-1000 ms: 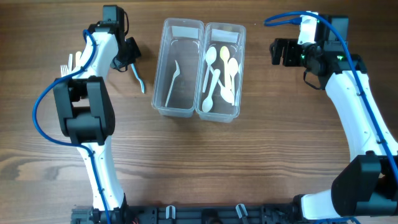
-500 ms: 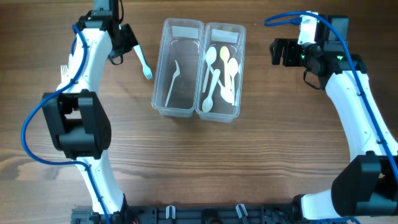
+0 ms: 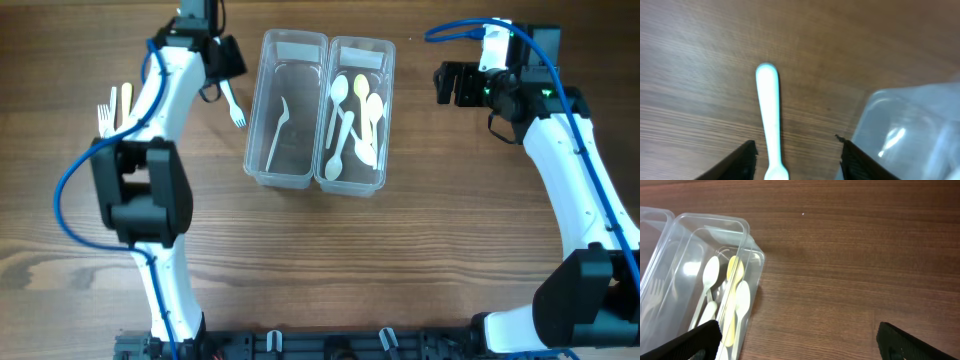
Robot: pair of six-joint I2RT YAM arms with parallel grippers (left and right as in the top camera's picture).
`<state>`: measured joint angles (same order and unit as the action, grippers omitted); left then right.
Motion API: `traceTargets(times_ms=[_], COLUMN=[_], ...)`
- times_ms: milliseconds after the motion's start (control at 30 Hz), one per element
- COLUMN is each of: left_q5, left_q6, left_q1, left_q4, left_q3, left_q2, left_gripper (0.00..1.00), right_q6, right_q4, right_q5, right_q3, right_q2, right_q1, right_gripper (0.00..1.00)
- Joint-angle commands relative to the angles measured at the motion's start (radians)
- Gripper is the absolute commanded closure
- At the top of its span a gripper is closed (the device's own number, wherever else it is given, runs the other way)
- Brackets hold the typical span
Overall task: Pack container
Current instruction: 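Carry the light-blue fork into the left compartment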
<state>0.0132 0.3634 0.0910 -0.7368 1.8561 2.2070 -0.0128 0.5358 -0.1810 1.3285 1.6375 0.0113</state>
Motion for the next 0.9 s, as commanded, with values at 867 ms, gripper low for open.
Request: traceTargets(times_ms=[867], left_q5=[0.016], left_q6=[0.114], left_q1=[-0.002], left_q4=[-0.096], left_q3=[-0.006], left_q2=[0.167], left_gripper=[0.62], right_q6=[0.011], right_q4=[-0.003], right_q5=[0.009], right_q3=[0.002], right_q2=[-0.011], right_q1=[0.000], right_gripper=[0.00])
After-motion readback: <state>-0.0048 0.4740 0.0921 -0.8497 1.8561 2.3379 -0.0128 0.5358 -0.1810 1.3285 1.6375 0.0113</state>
